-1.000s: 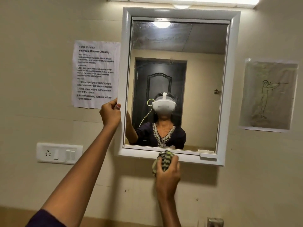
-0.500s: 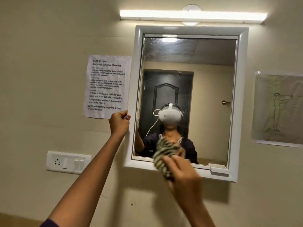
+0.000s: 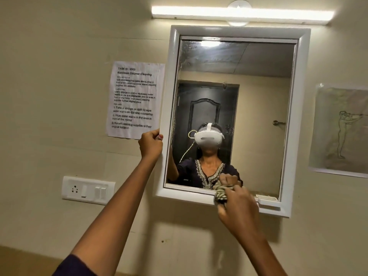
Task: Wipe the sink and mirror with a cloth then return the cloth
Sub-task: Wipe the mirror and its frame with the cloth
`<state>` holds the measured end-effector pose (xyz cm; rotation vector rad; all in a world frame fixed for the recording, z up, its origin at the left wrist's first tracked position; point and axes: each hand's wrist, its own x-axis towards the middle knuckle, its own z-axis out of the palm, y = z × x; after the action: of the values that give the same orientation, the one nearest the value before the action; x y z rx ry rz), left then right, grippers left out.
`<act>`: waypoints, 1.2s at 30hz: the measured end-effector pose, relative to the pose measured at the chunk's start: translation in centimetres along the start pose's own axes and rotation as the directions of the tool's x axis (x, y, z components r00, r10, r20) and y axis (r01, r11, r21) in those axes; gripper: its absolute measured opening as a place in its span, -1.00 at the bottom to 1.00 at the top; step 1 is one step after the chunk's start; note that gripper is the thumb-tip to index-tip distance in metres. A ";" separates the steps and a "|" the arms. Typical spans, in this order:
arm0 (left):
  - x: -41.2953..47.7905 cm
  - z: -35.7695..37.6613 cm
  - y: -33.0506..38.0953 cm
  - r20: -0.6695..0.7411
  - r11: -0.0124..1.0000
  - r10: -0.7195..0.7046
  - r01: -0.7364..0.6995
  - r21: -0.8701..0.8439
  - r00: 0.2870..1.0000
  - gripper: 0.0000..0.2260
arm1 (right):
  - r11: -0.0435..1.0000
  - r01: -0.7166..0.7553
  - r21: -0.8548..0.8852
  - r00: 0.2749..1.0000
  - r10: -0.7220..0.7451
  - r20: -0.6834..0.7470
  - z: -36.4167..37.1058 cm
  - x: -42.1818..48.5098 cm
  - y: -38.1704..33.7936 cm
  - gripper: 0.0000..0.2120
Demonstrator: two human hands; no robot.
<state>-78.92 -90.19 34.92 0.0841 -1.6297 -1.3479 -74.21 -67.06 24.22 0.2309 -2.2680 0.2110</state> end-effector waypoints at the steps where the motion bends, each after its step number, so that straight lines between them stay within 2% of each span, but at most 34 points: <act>1: -0.1 -0.1 0.1 0.008 1.000 -0.005 0.005 0.001 1.000 -0.76 | 0.999 0.038 0.032 0.999 -0.038 0.012 0.3 0.2 -1.1 -0.73; 5: -0.2 -0.8 0.3 0.066 1.000 -0.005 0.007 -0.027 0.998 -0.73 | 0.958 0.271 0.092 0.958 -0.277 0.069 0.8 1.6 -7.0 -0.70; 9: 0.3 -1.7 0.3 0.173 1.000 0.014 -0.010 -0.025 0.985 -0.72 | 0.851 0.524 -0.023 0.847 -0.518 0.114 1.0 3.5 -11.2 -0.72; 12: 0.9 -2.1 0.1 0.223 0.999 0.034 -0.029 -0.025 0.974 -0.73 | 0.781 0.617 -0.101 0.787 -0.608 0.104 1.0 5.2 -11.0 -0.70; 15: 1.5 -2.1 -0.2 0.224 0.999 0.037 -0.028 -0.042 0.974 -0.75 | 0.703 0.691 -0.167 0.716 -0.698 0.028 0.4 6.7 -9.6 -0.69; 17: 1.9 -1.8 0.1 0.171 0.994 0.033 -0.015 -0.106 0.985 -0.75 | 0.694 0.686 -0.219 0.710 -0.705 -0.009 -0.8 8.5 -9.3 -0.69; 20: 2.1 -0.6 1.2 0.029 0.951 0.045 -0.034 -0.308 0.999 -0.75 | 0.738 0.629 -0.244 0.717 -0.672 -0.184 -3.3 13.5 -9.8 -0.69; 24: 1.3 1.6 1.4 -0.118 0.920 0.066 -0.106 -0.378 0.991 -0.74 | 0.802 0.541 -0.255 0.709 -0.597 -0.374 -8.7 21.7 -11.1 -0.72; 27: 0.6 2.8 0.2 -0.188 0.941 0.108 -0.161 -0.298 0.976 -0.69 | 0.845 0.417 -0.335 0.704 -0.533 -0.469 -13.2 27.2 -12.5 -0.76; 30: 0.9 3.6 -0.3 -0.251 0.952 0.160 -0.216 -0.218 0.955 -0.67 | 0.886 0.315 -0.339 0.725 -0.455 -0.516 -16.7 30.9 -13.7 -0.76; 36: 0.4 4.0 0.2 -0.301 0.957 0.223 -0.266 -0.111 0.927 -0.68 | 0.883 0.299 -0.361 0.724 -0.456 -0.517 -17.5 31.9 -14.5 -0.76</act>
<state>-81.85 -87.52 35.73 -0.0156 -1.2473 -1.1991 -78.53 -80.26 60.90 0.4273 -1.5518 -0.2104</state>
